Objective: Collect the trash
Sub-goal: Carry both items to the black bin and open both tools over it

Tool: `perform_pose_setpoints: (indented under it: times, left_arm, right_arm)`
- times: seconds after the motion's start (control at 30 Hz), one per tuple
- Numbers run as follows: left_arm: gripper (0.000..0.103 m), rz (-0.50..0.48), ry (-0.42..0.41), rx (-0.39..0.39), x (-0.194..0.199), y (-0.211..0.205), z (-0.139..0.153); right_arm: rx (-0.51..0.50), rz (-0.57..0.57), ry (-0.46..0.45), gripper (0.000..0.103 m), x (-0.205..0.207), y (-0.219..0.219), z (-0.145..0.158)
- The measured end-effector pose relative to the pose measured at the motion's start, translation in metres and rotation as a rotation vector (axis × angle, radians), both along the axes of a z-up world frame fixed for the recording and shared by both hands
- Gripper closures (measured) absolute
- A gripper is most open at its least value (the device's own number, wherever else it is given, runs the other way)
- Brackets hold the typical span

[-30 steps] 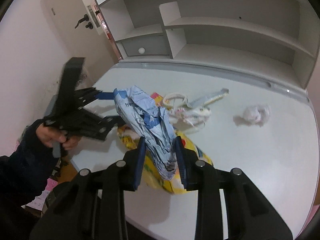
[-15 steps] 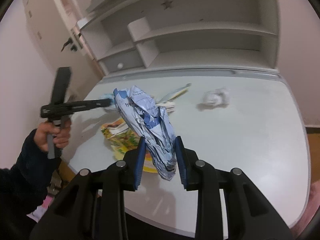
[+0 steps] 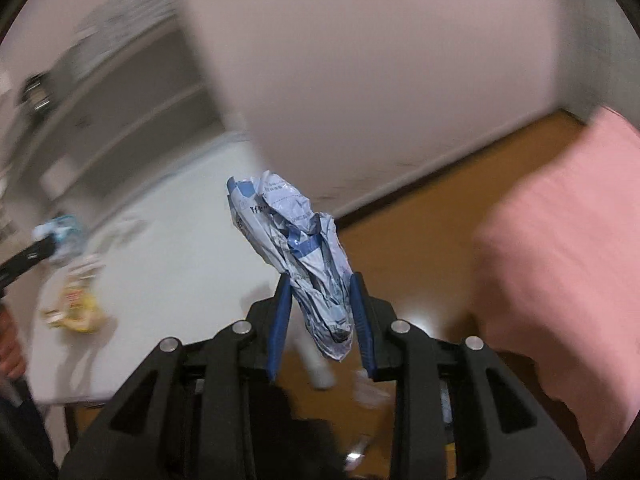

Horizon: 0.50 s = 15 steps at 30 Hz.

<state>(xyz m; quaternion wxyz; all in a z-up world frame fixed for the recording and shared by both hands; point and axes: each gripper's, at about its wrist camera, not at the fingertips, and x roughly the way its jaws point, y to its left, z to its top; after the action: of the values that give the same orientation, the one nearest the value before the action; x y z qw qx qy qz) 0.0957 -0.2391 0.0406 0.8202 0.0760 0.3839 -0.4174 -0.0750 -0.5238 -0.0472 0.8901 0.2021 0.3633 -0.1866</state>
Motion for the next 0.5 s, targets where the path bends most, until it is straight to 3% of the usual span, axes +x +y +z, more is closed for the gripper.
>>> perform_pose_setpoints:
  times: [0.13, 0.27, 0.4, 0.5]
  left_arm:
    - [0.083, -0.205, 0.04, 0.011, -0.058, -0.103, -0.026]
    - [0.083, -0.378, 0.069, 0.075, -0.113, -0.186, -0.071]
    - [0.083, -0.47, 0.163, 0.164, -0.139, -0.244, -0.143]
    - [0.083, -0.486, 0.182, 0.247, -0.147, -0.273, -0.198]
  right_arm:
    - [0.013, -0.22, 0.104, 0.073, -0.065, -0.066, -0.04]
    - [0.077, -0.353, 0.204, 0.073, -0.106, -0.111, -0.091]
    - [0.166, -0.391, 0.323, 0.073, -0.121, -0.133, -0.145]
    - [0.234, -0.383, 0.407, 0.073, -0.122, -0.142, -0.181]
